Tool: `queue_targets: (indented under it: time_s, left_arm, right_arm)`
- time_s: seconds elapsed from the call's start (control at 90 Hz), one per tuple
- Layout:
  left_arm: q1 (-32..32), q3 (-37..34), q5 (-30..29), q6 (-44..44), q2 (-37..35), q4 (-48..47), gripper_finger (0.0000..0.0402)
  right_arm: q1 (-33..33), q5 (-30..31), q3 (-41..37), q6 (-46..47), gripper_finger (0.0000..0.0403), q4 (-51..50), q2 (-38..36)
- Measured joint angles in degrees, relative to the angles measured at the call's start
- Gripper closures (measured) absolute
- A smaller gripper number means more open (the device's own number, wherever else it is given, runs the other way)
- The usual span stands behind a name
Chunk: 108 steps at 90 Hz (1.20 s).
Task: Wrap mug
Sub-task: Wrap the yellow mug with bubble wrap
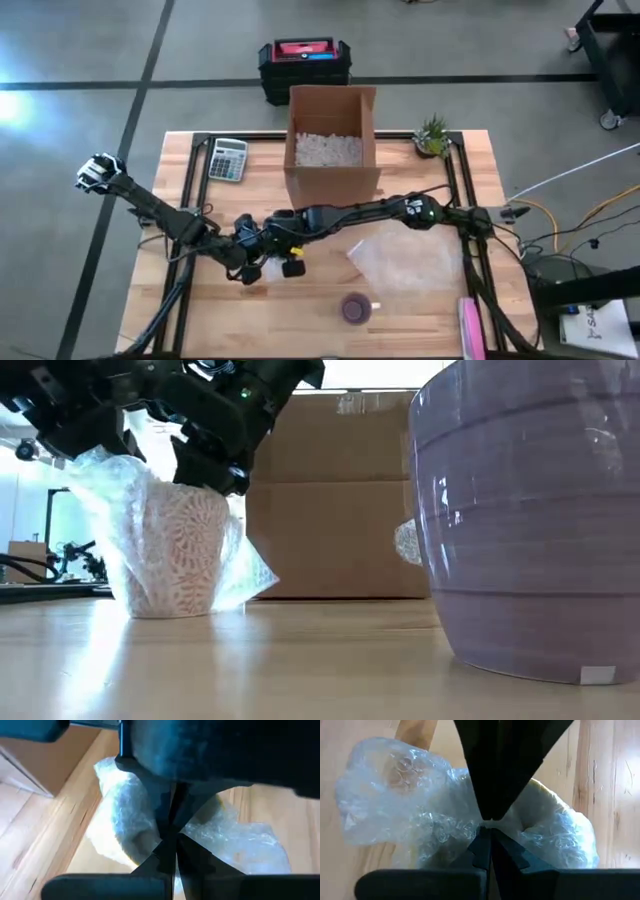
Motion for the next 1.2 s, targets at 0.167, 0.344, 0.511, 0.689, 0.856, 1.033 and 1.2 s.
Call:
queue_targets:
  time_s: [0.167, 0.344, 0.511, 0.689, 0.856, 1.033, 1.2]
  left_arm:
    - [0.03, -0.11, 0.29, 0.0, 0.34, -0.24, 0.0402]
    - [0.01, -0.13, 0.3, 0.02, 0.34, -0.27, 0.0402]
    - [0.01, -0.13, 0.88, 1.35, 0.34, -0.24, 0.0402]
    - [0.01, -0.17, 0.96, 1.51, 0.34, -0.03, 0.0402]
    - [0.03, -0.17, 3.06, 1.5, 0.33, 0.03, 0.0402]
    - [-0.05, -0.19, 5.54, 1.31, 0.27, 0.24, 0.0402]
    - [0.12, -0.33, 4.66, 1.44, 0.17, 0.3, 0.0402]
  right_arm:
    - [-0.47, 0.06, 0.0, -0.89, 0.0403, -4.13, -5.39]
    - [-1.43, 0.25, 0.27, -0.9, 0.0403, -15.68, -9.12]
    - [-1.61, 0.35, -4.57, -0.42, 0.0403, -22.19, -8.77]
    - [-0.72, 0.36, -13.05, 1.28, 0.0403, -13.81, -8.63]
    - [0.32, 0.18, -19.07, 5.12, 0.0403, 5.23, -8.55]
    - [1.39, 0.89, -20.21, 8.36, 0.0403, 9.81, -7.95]
    - [3.27, 0.17, -20.29, 13.08, 0.0403, 15.53, -7.71]
